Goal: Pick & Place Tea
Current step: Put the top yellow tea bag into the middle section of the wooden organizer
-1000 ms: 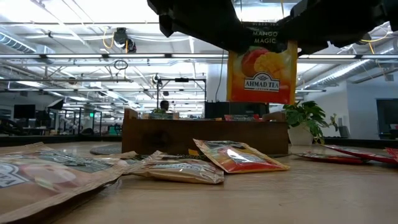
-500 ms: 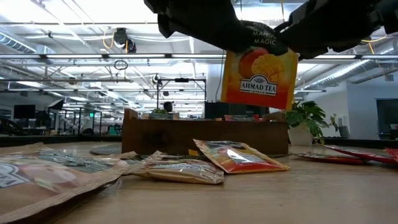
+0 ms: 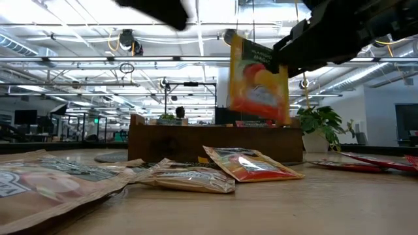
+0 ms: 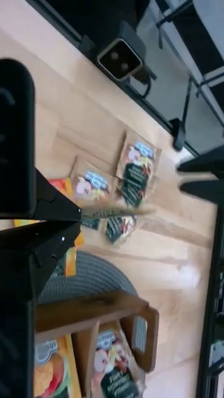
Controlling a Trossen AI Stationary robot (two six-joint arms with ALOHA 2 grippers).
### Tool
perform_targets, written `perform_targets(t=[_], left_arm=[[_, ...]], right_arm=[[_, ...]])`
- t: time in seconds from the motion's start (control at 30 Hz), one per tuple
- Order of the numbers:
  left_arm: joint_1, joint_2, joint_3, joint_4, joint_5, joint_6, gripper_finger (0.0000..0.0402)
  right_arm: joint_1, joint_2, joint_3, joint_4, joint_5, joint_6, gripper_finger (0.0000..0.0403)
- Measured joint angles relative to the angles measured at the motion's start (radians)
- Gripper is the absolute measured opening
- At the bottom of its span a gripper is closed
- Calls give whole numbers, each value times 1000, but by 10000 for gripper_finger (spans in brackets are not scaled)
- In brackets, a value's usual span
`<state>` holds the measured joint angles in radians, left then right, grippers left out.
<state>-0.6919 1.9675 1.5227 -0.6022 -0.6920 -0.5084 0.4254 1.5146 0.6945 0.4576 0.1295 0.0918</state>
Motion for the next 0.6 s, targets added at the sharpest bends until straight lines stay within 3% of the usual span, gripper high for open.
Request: perform_targets(t=[0.17,0.33,0.43,0.6], left_arm=[[-112,4,-55,-104,-173,-140,38],[-186,6,-152,20,-324,-193,7],[-202,6,-230,175,-331,-136,9],[-192,6,-315,343,-311,-42,4]], right_arm=[[-55,-3,6,-31,-4,1,0],[-130,-3,127,-226,-27,-26,0],[-170,-3,232,-395,-28,-57,0],[-232,-5,346,-510,-30,-138,0]])
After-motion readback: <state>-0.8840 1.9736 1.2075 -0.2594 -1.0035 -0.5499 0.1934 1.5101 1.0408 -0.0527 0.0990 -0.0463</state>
